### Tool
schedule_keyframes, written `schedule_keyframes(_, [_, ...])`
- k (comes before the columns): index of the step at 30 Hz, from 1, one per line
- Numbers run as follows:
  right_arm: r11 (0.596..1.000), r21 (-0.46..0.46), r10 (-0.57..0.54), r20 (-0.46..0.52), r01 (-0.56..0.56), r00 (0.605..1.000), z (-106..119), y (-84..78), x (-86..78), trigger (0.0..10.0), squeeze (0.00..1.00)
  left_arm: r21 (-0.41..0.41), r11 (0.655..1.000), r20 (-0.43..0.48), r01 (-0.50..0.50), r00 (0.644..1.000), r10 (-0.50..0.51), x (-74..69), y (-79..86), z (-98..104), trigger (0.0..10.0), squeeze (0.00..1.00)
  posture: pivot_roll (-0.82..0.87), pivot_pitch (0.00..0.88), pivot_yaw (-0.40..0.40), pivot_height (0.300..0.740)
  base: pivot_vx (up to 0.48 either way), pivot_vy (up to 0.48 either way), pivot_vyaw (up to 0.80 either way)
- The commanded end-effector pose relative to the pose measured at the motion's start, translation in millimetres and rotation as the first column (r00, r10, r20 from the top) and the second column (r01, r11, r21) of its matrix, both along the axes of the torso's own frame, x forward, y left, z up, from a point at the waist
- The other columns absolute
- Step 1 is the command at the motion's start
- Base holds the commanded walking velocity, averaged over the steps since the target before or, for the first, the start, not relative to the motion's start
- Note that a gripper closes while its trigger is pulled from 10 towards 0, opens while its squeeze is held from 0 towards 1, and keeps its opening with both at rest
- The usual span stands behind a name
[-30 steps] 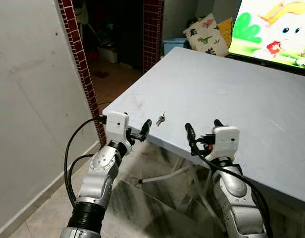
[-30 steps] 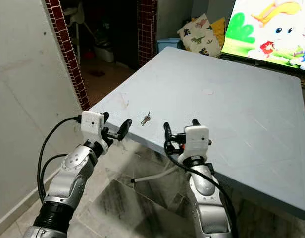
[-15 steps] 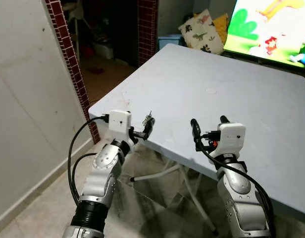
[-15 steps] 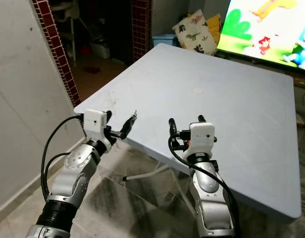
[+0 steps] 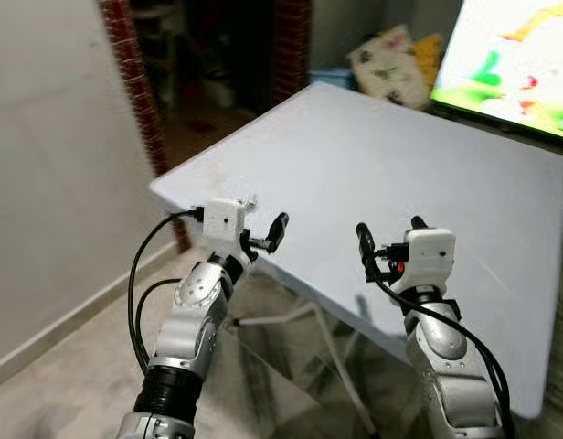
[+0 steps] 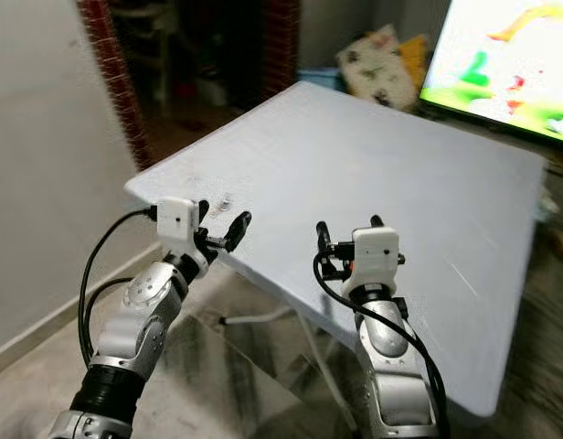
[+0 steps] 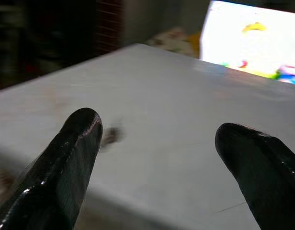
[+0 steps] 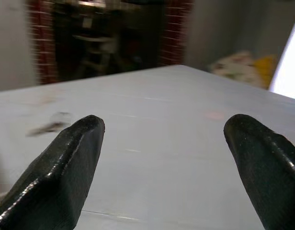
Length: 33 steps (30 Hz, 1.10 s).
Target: Hang keys on a hook
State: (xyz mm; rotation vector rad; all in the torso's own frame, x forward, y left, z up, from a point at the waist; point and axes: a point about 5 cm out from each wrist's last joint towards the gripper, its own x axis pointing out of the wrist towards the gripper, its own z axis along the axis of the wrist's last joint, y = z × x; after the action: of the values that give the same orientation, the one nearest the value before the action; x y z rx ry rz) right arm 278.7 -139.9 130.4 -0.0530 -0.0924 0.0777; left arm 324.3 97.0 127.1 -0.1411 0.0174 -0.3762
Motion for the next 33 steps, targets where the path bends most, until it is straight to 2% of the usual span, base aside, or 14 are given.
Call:
schedule_keyframes(1, [1.0,0.0,0.015,0.009,-0.015,1.0,3.1,4.5,2.0,10.0,0.0,0.009,1.0,-0.014,-0.01,1.0,0.01,0.2,3.8,-2.9,10.0,0.0,0.05,0.0,-0.01,0.74,0.0,0.0,0.8])
schedule_keyframes(6, [1.0,0.002,0.012,0.01,-0.012,1.0,2.9,4.0,2.8,10.0,0.0,0.013,1.0,-0.013,-0.01,1.0,0.01,0.8,4.2,-2.6,10.0,0.0,0.05,0.0,-0.01,0.74,0.0,0.0,0.78])
schedule_keyframes(21, [1.0,0.022,-0.001,0.014,0.001,1.0,3.0,4.6,2.2,10.0,0.0,-0.002,1.0,-0.019,0.028,0.999,-0.028,0.0,1.2,-2.8,10.0,0.0,0.05,0.0,-0.003,0.74,0.0,0.0,0.0])
schedule_keyframes(33, [0.999,0.0,0.046,0.024,-0.046,0.999,4.2,10.5,1.0,10.0,0.0,0.0,1.0,-0.018,0.017,1.0,-0.017,-0.3,2.1,-3.9,10.0,0.0,0.05,0.0,-0.008,0.74,0.326,0.0,0.0])
